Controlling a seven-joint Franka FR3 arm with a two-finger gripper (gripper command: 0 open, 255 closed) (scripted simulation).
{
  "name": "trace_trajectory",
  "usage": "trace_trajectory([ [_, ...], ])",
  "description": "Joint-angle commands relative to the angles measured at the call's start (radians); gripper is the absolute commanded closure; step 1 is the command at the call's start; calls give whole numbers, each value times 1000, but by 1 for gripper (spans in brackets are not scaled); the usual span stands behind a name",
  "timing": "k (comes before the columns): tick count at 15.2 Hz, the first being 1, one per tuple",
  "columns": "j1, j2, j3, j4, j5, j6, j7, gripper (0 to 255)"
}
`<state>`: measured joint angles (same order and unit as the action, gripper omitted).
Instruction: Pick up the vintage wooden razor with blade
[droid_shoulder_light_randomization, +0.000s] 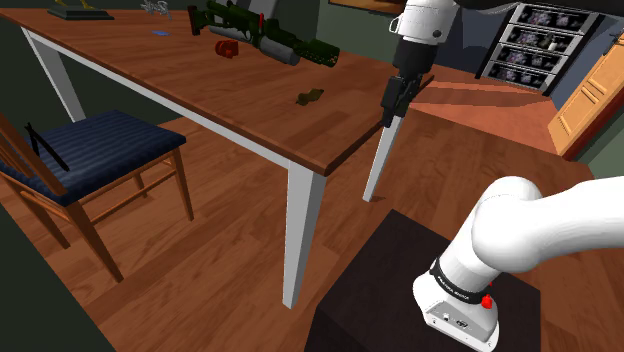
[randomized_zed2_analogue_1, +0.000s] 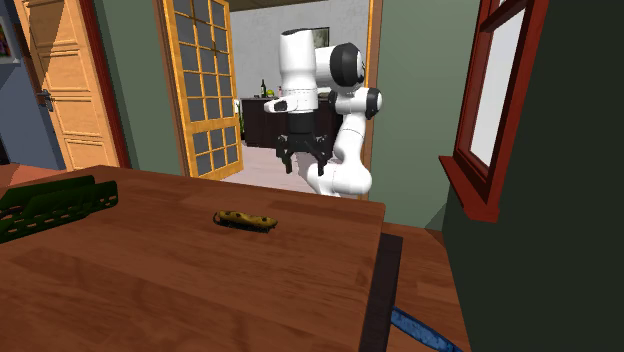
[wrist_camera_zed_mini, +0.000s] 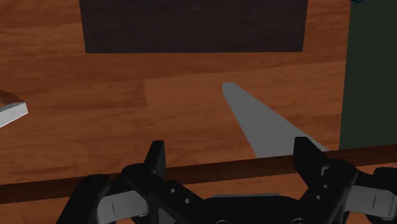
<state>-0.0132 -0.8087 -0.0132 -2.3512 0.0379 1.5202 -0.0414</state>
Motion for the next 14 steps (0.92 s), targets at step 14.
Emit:
trace_trajectory([
  [14,237,271,-237,143,-206,388,-887,0],
])
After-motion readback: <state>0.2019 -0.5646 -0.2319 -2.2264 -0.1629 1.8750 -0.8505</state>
